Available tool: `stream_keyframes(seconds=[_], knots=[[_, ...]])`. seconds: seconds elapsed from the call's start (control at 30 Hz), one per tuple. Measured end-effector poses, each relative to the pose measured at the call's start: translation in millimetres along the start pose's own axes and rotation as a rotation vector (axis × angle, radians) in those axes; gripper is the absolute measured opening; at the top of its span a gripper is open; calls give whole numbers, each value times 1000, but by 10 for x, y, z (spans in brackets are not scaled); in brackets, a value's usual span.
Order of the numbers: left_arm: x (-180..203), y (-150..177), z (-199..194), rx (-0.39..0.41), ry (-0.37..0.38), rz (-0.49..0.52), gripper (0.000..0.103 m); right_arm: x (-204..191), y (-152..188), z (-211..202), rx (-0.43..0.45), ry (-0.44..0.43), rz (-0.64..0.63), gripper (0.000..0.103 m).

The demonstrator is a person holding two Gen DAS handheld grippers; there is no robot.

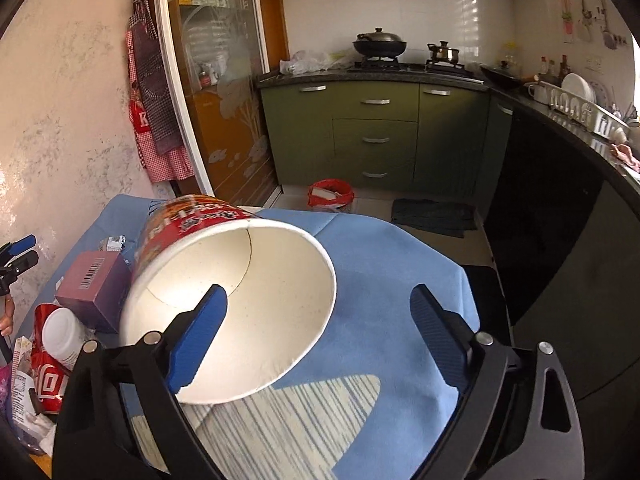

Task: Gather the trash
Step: 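Reach the right gripper to the paper noodle cup and grasp its rim, then carry the noodle cup with the right gripper over the bin and release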

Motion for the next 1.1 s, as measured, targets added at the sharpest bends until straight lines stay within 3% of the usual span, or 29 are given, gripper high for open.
stream_keyframes(seconds=[0.17,0.4,0.57,0.7,0.83,1.1], knots=[[-15,25,49,-12,-1,-4,99,-105,-105,314,-17,-88,-57,76],[-42,54,80,-24,7,-9,99,-294,-178,401,-30,-215,-64,65],[-55,72,83,-29,16,-12,99,-354,-77,337,-90,-254,-7,8],[-39,76,62,-28,26,-12,99,-367,13,233,-143,-235,54,3],[9,62,-6,-16,42,-5,99,-275,57,-139,-132,-185,113,3],[169,14,-224,18,81,20,99,364,467,-1429,-190,-5,325,3]])
Point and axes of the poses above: each gripper's, at about its wrist camera, not at the fingertips, and z roughly the way its jaws point, x to its right, y to its underside, the point moved 7 cm from there along z, roughly the way its jaws point, and after that the axes turned 10 degrees about y, right-handed, at the moved point
